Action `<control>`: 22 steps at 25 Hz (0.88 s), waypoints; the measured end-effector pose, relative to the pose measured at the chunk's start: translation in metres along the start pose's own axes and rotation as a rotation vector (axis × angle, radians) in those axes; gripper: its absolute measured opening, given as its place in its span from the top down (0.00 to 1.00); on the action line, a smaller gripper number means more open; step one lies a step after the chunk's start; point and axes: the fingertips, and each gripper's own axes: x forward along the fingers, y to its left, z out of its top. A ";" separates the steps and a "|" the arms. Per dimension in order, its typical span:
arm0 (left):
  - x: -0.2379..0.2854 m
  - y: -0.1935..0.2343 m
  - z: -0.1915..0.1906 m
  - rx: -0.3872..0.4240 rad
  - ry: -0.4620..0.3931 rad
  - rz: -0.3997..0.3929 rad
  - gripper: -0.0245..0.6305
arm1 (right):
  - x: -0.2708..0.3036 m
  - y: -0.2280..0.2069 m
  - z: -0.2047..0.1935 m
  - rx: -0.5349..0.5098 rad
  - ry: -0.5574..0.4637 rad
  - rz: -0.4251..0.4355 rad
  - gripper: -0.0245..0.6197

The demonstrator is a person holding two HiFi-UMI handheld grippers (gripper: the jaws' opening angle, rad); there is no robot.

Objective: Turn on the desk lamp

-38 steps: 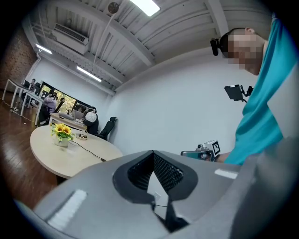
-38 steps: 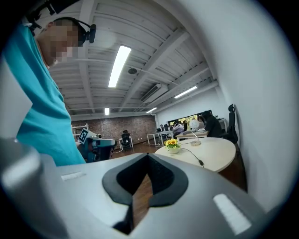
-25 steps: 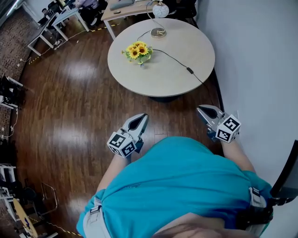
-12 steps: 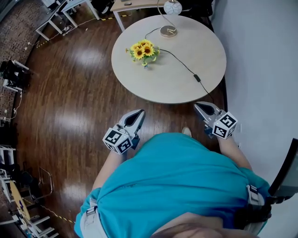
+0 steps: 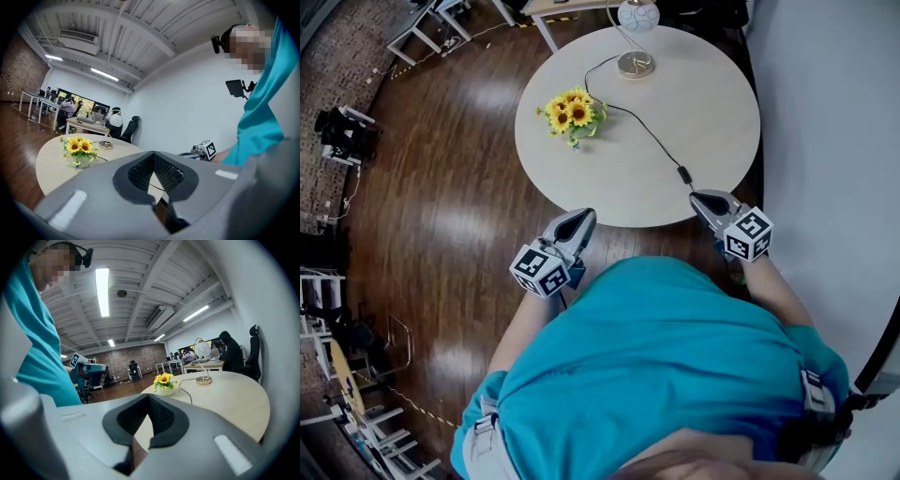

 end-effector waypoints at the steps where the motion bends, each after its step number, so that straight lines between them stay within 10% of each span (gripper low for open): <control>1: 0.008 0.004 -0.004 0.005 0.012 0.001 0.93 | 0.002 -0.011 -0.008 0.004 0.012 -0.009 0.96; 22: 0.110 0.211 -0.076 0.024 0.282 -0.231 0.93 | 0.118 -0.189 -0.194 0.331 0.340 -0.382 0.96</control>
